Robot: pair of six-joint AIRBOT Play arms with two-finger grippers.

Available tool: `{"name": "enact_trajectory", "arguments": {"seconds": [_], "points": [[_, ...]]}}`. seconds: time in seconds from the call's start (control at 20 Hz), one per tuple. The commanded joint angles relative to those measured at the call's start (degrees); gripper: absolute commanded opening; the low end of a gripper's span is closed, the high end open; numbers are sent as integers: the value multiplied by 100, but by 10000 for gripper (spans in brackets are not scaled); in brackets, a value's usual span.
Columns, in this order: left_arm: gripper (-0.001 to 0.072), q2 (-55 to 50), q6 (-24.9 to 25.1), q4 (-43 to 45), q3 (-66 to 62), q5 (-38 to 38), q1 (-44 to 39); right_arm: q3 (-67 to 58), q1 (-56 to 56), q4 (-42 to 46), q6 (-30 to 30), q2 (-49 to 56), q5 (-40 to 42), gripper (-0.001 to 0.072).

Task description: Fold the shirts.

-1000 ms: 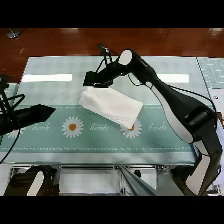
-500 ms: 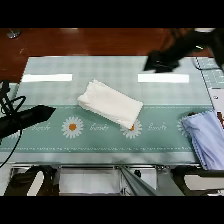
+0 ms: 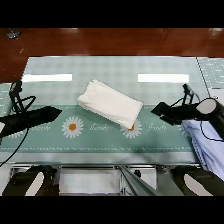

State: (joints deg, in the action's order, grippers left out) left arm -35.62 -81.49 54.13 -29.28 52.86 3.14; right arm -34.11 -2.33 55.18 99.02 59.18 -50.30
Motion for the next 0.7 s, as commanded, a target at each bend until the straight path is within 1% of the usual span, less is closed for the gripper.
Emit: {"name": "enact_trajectory", "arguments": {"seconds": [0.0,0.15,0.25,0.35,0.4,0.45,0.5,0.55,0.6,0.65], "points": [[24,-334,-2,-232,2,-197,-160,382,-354,-1506,-608,581,710,633],[24,-531,-2,-275,2,-227,-223,-181,-717,-2096,-929,1519,704,632],[24,-581,-2,-275,2,-232,-221,-564,-955,-2273,-922,2063,636,631],[24,-581,-2,-315,2,-234,-221,-975,-1207,-2470,-1008,2535,393,608],[24,-581,-2,-396,2,-243,-221,-1241,-1307,-2470,-1117,2726,221,461],[24,-581,-2,-487,2,-280,-221,-1596,-1362,-2470,-1515,2850,-26,101],[24,-581,0,-562,2,-317,-221,-1954,-1388,-2461,-1840,2857,-197,20],[24,-581,0,-601,2,-343,-221,-2389,-1384,-2334,-1869,2826,-376,20],[24,-584,0,-616,2,-343,-221,-2992,-1377,-1945,-1779,2791,-566,20],[24,-584,0,-614,2,-341,-221,-3694,-1379,-1311,-1427,2774,-789,20]]}}
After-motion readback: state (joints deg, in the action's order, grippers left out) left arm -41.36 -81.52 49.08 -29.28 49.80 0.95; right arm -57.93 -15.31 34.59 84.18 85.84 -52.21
